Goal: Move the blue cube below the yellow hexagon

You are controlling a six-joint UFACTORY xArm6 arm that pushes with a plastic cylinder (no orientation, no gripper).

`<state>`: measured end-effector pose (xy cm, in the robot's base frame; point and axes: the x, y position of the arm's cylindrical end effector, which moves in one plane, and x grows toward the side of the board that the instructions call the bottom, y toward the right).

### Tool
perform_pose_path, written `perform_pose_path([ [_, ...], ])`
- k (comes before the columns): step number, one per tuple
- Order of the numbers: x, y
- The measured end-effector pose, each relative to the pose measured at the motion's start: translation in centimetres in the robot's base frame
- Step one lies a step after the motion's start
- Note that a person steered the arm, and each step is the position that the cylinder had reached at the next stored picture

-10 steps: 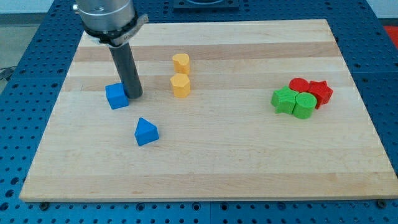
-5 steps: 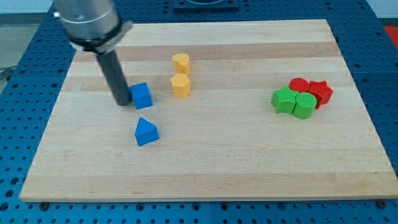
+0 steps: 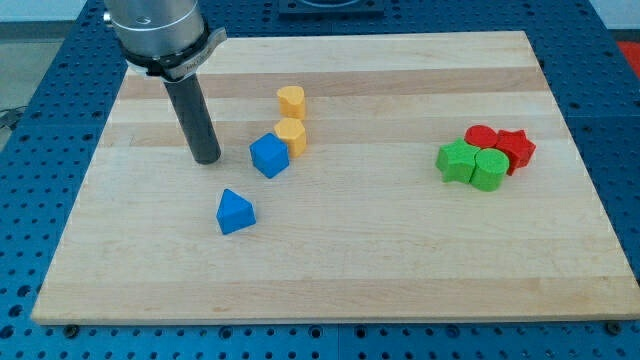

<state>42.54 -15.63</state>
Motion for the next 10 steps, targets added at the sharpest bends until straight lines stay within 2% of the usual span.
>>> perform_pose_path([
  [4, 0.5, 3.7],
  [7, -2.7, 6.0],
  [8, -1.9, 6.4],
  [10, 3.3, 6.4],
])
